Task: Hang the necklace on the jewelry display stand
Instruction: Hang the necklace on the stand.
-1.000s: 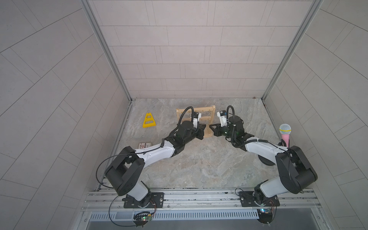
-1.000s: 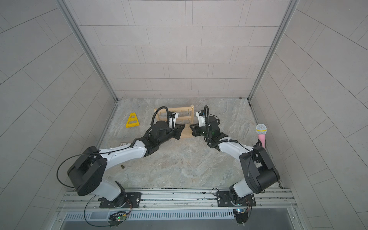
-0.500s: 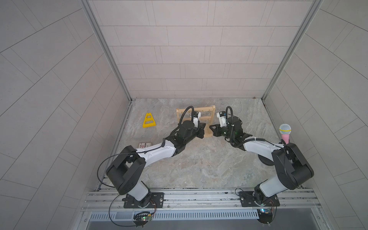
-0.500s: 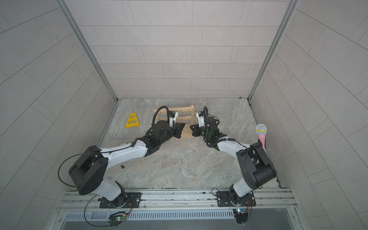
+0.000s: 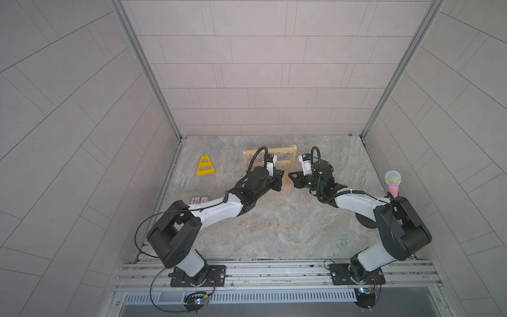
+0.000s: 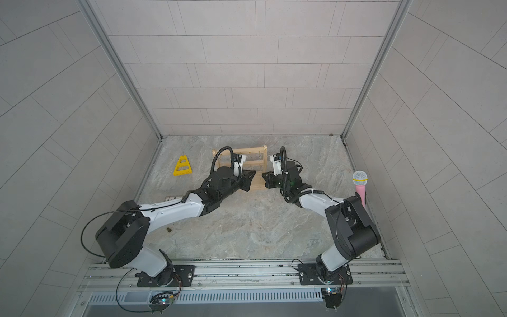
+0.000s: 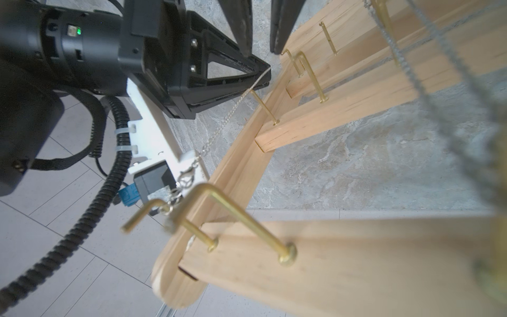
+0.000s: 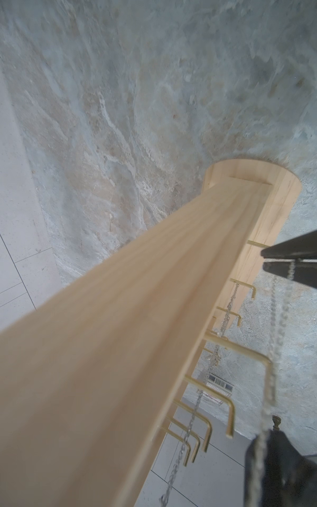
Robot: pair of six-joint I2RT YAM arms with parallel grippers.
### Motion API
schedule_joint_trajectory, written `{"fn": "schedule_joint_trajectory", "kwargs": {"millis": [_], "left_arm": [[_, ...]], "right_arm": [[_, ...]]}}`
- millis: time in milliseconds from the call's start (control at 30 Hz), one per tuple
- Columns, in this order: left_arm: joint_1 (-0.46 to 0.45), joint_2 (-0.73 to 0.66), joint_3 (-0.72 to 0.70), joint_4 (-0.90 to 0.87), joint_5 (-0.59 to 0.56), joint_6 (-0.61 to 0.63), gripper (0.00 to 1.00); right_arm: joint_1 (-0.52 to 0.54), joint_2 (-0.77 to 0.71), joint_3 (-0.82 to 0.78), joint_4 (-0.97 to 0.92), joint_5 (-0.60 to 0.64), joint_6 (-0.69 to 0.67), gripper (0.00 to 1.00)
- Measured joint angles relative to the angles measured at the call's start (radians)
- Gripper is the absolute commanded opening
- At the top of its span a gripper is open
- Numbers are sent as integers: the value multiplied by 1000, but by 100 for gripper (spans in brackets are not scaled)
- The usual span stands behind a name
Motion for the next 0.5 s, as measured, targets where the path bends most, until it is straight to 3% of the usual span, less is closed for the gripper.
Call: {"fn": "schedule_joint_trajectory", "kwargs": {"millis": [100,333,500], "left_arm": [[-23,-3,0,-29,-50,6,27],[-85,-28,-3,-74,-201,18,34],[-88,-24,-7,-67,-242,9,39]], "right_arm": [[0,-3,0,-7,0,-1,8],[1,-56,0,-45,0,-9,8],[5,-107,-13,-52,-3,-13,8]]}}
